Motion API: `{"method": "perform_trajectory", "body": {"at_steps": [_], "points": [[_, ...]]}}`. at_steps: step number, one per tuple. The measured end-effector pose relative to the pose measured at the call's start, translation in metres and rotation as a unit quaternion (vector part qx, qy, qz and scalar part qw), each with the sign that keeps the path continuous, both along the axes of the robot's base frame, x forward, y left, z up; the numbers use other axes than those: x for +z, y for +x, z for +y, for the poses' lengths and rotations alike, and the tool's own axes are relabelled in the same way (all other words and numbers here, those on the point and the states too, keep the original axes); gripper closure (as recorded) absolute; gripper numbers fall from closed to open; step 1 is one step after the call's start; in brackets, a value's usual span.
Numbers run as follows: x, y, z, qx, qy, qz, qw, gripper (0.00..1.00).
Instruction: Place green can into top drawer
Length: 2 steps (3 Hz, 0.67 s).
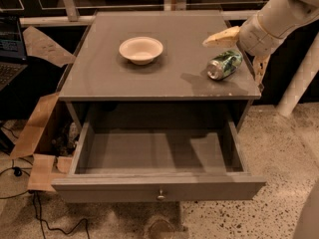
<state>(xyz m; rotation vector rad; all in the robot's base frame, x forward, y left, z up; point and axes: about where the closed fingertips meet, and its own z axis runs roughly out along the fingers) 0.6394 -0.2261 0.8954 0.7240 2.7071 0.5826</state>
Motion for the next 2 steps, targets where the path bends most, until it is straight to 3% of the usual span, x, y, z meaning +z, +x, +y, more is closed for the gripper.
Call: {"method": "perform_trajectory", "body": {"at_steps": [1, 2], "points": [[0.000, 0.015, 0.025, 0.010, -0.006, 0.002, 0.9999, 0.00], [0.004, 0.039, 0.035, -0.022, -0.033, -0.018, 0.9991, 0.00]]}}
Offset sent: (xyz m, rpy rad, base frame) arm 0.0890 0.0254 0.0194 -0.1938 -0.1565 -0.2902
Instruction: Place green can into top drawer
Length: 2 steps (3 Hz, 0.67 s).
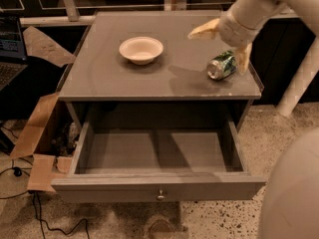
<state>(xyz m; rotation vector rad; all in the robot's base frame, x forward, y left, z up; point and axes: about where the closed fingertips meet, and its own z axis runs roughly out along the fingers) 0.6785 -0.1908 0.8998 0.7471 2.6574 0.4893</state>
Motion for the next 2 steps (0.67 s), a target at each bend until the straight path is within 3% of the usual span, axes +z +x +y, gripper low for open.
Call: {"method": "perform_trajectory", "body": {"at_steps": [1, 2], "points": [[-0.0007, 0.0099, -0.0039, -0.031, -0.010, -0.007, 0.9994, 0.00], [-0.0009, 0.0097, -0.0037, -0.031, -0.009, -0.007, 0.9995, 0.00]]}}
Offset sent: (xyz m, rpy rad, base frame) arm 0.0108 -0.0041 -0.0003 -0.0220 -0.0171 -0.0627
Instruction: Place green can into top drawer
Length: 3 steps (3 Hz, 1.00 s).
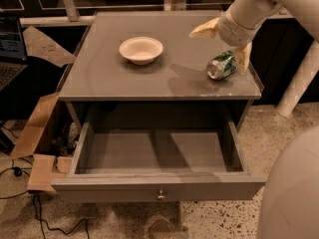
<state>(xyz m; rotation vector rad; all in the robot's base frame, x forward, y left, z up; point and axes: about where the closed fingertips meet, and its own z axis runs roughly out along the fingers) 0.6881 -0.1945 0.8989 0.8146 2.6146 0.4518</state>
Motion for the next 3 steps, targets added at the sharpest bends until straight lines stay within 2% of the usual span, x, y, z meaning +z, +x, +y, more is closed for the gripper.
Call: {"method": "perform_trajectory", "body": {"at_steps": [1, 2, 3], "points": [[-0.012, 0.002, -0.011, -0.047, 0.021, 0.026, 0.9983, 0.00], [-0.020, 0.004, -0.038, -0.122, 0.046, 0.048, 0.9903, 0.00], [-0.017, 0.007, -0.066, -0.178, 0.060, 0.053, 0.9807, 0.00]]}}
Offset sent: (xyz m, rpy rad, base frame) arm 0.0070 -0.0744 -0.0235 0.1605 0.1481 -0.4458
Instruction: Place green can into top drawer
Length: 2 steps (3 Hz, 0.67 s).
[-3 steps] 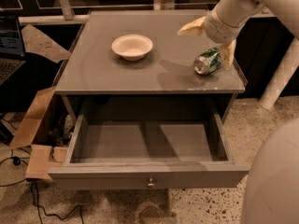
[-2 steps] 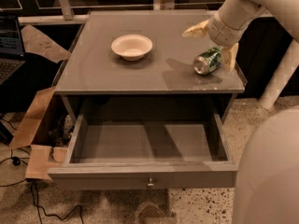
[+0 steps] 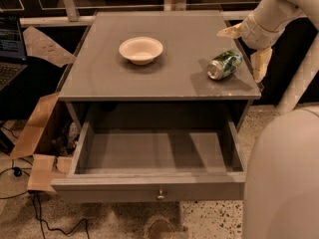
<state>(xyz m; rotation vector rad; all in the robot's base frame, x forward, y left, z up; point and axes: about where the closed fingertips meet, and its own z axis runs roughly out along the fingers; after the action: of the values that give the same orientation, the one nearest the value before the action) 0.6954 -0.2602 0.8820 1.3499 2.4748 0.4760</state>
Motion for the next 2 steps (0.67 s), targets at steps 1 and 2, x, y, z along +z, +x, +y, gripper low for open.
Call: {"method": "perform_trajectory", "body": {"at_steps": [1, 2], "points": [[0.001, 0.001, 0.000, -0.002, 0.000, -0.001, 1.0000, 0.00], [-0.003, 0.002, 0.011, 0.014, 0.007, 0.001, 0.9999, 0.00]]}}
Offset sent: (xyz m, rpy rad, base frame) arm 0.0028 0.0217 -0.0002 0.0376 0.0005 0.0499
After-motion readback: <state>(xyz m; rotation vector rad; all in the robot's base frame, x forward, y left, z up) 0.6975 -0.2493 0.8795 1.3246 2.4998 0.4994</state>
